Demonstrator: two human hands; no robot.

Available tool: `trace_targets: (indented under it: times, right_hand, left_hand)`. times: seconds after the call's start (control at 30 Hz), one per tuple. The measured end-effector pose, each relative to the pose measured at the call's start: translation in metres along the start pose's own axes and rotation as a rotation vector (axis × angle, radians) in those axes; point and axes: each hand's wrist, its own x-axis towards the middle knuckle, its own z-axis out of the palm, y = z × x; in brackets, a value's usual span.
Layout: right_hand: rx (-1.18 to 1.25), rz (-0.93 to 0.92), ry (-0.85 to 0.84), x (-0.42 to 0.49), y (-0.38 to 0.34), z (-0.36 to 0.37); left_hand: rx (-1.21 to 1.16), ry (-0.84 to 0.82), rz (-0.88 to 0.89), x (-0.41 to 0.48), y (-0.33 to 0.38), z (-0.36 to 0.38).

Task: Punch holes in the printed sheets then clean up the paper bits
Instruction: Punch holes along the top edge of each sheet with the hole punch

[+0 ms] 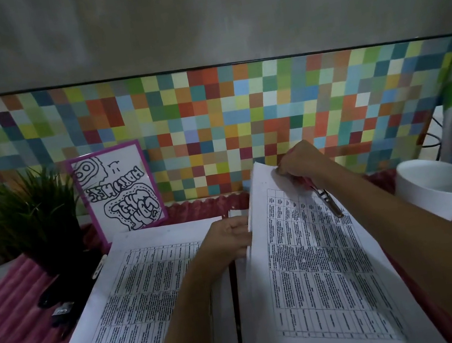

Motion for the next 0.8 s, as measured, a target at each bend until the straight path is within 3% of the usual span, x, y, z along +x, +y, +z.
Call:
trace_targets:
  times: [0.13, 0.27, 0.33, 0.5, 0.6, 0.8]
  right_hand:
    - [-0.026, 0.011, -0.05, -0.002, -0.001, 0.009]
    - [-0.168, -0.021, -0.077, -0.007, -0.008, 0.021]
    - [-0.192, -0.04, -0.113, -0.01, -0.009, 0.028]
    - [-0.128, -0.048, -0.158, -0.017, -0.003, 0.025]
    - [-0.225, -0.039, -0.185, -0.017, 0.004, 0.008]
    - [-0.226, -0.071, -0.126, -0.023, 0.013, -0.002]
  left_hand:
    - [0.102, -0.023, -0.007, -0.005, 0.004, -0.004]
    - [0.136, 0.272, 0.097, 0.0, 0.007, 0.011]
    - [0.126, 0.343, 0.17, 0.005, 0.005, 0.02]
    - [0.099, 0.384, 0.203, 0.013, -0.006, 0.019]
    - [0.023, 0.41, 0.196, 0.016, -0.01, 0.012]
    - [0.031, 0.365, 0.175, 0.018, -0.01, 0.012]
